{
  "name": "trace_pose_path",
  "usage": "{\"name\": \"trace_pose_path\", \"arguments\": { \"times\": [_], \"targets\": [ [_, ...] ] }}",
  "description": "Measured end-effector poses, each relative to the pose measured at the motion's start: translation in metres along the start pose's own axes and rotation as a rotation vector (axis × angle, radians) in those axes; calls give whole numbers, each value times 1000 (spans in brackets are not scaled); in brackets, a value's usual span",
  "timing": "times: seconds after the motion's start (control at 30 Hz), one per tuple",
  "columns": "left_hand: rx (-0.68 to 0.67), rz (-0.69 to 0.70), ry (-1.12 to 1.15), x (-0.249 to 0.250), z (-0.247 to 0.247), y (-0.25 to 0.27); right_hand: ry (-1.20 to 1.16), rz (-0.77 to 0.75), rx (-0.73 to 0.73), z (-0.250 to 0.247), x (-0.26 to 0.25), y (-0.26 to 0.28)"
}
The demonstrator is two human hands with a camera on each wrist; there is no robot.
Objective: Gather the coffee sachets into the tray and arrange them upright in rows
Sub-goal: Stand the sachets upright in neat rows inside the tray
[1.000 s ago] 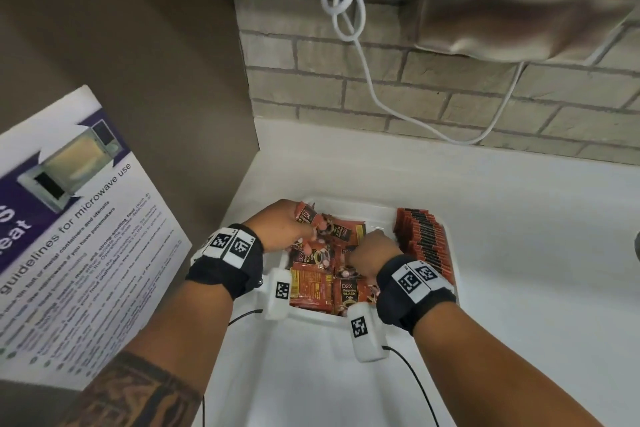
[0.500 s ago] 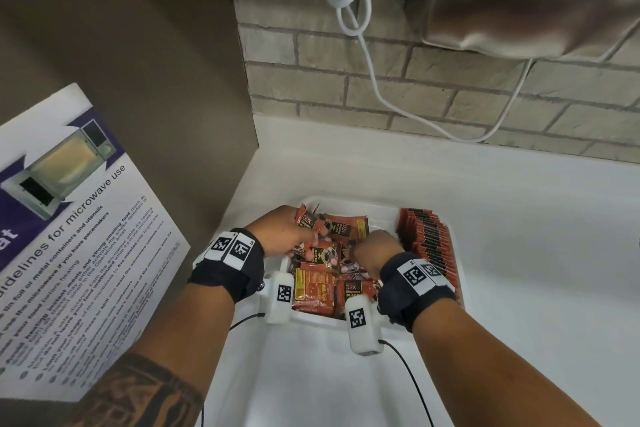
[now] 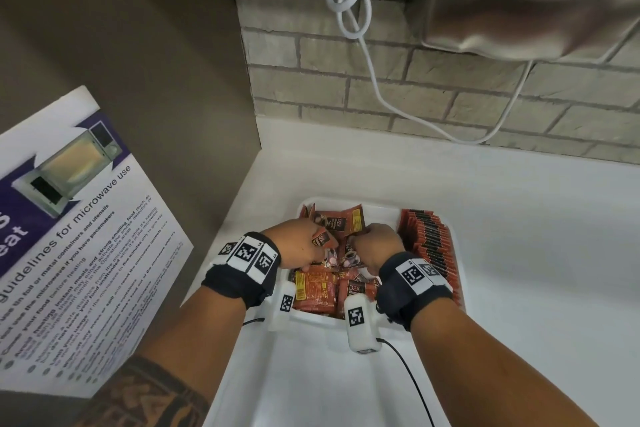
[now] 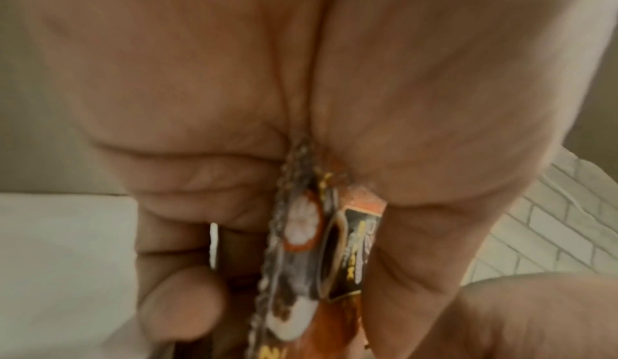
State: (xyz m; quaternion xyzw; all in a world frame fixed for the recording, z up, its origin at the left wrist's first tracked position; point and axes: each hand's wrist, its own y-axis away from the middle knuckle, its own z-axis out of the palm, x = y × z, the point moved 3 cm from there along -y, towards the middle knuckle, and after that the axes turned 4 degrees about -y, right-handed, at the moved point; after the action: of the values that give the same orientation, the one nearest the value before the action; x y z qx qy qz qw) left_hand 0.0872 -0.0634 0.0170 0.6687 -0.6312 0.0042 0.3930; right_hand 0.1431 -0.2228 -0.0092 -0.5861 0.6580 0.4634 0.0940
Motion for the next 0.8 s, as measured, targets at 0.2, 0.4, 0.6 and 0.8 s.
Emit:
{"name": "trace_pose_path", "arguments": {
  "times": [0.2,0.4,0.6,0.8],
  "targets": [
    [41,1,-160,6,-1,1,81,1,30,-17,-6,16],
    [48,37,-136,10,0,6,200,-91,3,-31,-8,20],
    [67,28,-178,10,0,7,-292,58,34,-30,-2,7],
    [73,42,-160,8,0,7,195,-74,-20,-24,-15,9]
  ]
}}
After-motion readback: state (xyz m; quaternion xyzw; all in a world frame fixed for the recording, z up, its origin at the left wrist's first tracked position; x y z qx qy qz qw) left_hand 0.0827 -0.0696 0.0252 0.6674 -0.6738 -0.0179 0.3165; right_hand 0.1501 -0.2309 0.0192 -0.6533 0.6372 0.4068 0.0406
